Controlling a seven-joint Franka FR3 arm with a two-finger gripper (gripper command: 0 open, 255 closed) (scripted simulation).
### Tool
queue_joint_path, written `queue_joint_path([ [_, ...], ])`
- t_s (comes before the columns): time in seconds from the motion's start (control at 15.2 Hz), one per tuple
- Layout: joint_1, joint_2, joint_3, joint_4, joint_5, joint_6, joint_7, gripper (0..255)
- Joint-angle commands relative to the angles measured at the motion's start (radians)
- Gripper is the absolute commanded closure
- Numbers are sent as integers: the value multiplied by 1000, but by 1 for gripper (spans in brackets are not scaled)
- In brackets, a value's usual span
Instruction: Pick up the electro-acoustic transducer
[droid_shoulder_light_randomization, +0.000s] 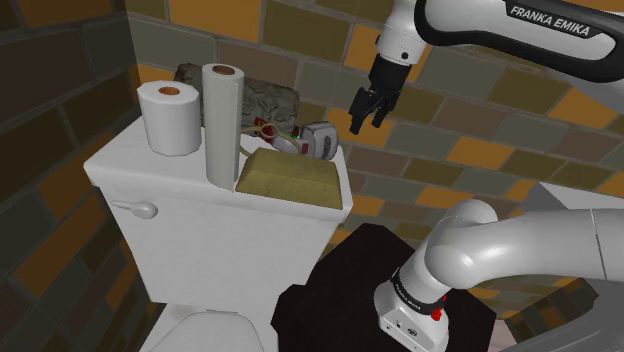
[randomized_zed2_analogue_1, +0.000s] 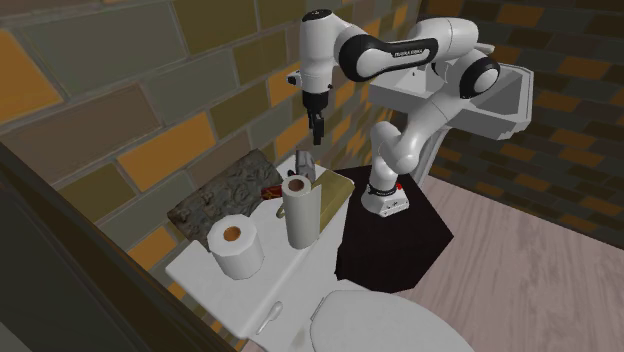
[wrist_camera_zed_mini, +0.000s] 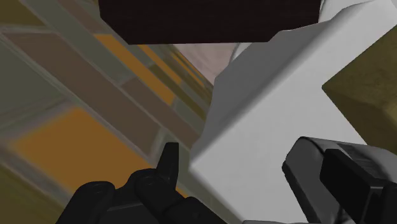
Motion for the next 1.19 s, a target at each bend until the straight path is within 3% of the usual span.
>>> queue_joint_path([
  [0.0, 0, 0, 0, 0, 0, 0, 0, 0],
  [0.59, 47, 261, 123, 171, 73, 114, 124, 0],
  [1.12, 74, 519, 223, 398, 75, 167, 237, 0],
])
